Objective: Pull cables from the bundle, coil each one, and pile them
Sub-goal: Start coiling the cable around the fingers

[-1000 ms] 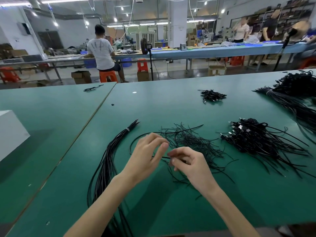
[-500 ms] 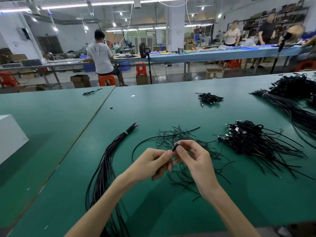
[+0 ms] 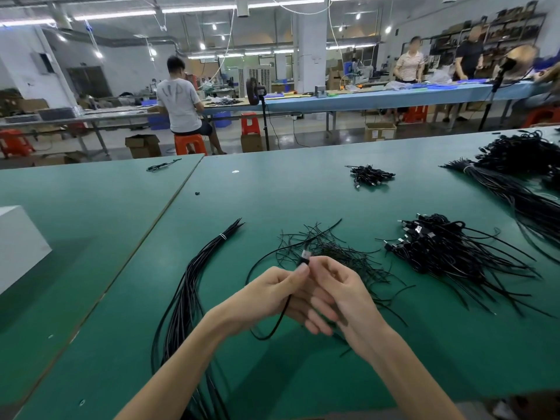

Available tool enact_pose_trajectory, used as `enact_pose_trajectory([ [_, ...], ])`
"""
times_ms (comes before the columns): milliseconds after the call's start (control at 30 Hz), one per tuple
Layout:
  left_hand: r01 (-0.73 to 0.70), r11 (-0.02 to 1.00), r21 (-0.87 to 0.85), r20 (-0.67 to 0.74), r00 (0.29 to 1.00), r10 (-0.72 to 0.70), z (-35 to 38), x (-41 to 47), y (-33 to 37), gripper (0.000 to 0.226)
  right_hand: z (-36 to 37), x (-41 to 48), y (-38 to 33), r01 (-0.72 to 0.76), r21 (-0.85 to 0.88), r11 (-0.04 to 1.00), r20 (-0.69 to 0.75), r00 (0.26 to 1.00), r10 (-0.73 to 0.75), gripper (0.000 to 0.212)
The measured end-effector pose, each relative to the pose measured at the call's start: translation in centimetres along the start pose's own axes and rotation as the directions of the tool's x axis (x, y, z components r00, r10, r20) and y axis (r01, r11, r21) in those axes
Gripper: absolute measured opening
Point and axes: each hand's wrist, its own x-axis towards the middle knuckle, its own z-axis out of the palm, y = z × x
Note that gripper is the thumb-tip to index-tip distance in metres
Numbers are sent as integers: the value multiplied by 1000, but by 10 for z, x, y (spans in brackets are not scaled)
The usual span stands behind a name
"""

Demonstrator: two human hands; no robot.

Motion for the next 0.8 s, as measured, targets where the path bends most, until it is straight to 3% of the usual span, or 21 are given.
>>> enact_pose_trajectory([
  [133,-128,971,-203,-246,966,76,-2,7,2,65,4,3,11,-18,106,994,15,1000,16,67],
  [233,-202,913,-355,-387,921,53,-3,10,4,66,13,2,21,-48,33,998,70,997,46,78],
  [333,-298,823,-484,-480,877,35,-5,12,5,67,18,-2,31,-89,-82,993,109,989,98,65],
  [433,-357,734,-577,-525,851,2,-10,12,11,65,18,-8,40,-35,-375,926,240,962,134,43],
  [533,-294,765,-573,-472,881,-15,-12,5,15,64,17,-10,49,105,-569,816,294,952,82,17],
  [667,-167,773,-612,-275,962,-9,-25,-14,18,57,7,-3,43,138,-739,659,196,980,15,26],
  [800,22,842,-540,27,1000,-9,-43,-37,20,60,-10,4,39,284,-933,223,294,956,14,36],
])
